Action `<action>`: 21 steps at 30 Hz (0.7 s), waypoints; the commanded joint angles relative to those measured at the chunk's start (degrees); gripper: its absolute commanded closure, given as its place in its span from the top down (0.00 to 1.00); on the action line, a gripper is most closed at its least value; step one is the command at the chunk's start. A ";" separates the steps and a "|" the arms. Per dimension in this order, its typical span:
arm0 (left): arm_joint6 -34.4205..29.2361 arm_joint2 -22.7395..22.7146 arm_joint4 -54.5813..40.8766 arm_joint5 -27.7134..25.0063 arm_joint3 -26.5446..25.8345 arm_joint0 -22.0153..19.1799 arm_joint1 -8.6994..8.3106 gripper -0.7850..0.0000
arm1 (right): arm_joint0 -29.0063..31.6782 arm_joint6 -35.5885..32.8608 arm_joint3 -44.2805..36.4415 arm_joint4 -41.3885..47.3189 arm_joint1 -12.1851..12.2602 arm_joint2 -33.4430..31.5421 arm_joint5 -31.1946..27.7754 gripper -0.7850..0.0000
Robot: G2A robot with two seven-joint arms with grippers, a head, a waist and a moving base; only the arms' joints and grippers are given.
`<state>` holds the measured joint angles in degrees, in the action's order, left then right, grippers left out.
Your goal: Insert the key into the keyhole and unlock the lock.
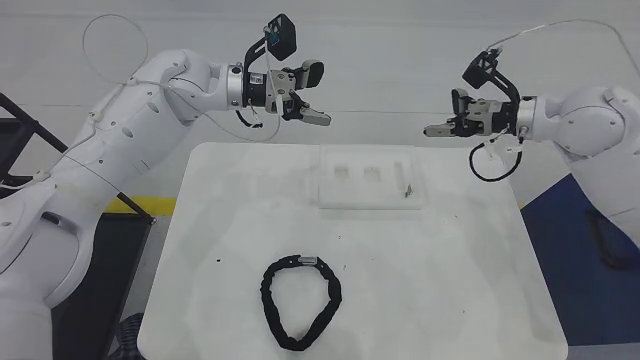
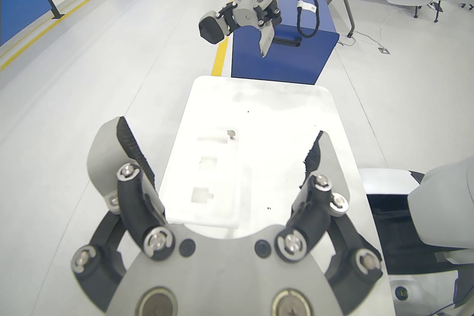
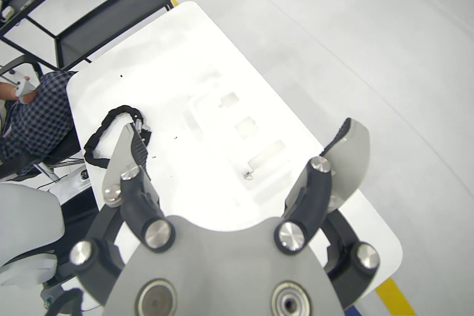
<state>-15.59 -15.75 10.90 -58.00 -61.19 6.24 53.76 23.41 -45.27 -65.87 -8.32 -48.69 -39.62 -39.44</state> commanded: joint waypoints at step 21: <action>0.00 0.00 0.00 0.00 0.00 0.00 0.00 1.00 | -3.43 -12.45 15.76 5.23 -11.47 11.44 25.79 1.00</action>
<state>-15.59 -15.75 10.90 -58.00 -61.19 6.24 53.76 20.12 -56.59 -51.02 -3.83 -59.52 -28.64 -15.26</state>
